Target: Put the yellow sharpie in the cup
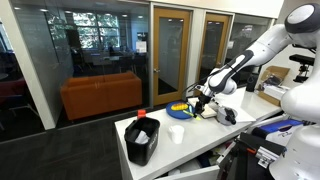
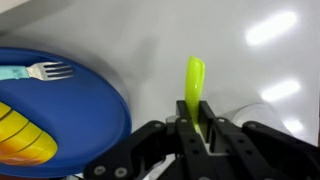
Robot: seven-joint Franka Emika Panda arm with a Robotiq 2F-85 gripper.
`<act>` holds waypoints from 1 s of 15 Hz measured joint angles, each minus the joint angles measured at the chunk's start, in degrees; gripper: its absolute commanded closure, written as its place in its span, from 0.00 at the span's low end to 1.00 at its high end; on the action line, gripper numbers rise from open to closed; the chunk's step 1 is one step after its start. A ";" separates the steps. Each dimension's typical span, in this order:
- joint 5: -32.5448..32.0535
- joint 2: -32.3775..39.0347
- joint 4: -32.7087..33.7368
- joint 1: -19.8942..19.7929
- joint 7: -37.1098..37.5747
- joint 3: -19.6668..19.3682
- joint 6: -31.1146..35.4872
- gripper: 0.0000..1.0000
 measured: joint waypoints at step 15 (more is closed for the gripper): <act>24.41 -1.57 6.61 0.03 -19.68 1.84 -25.42 0.96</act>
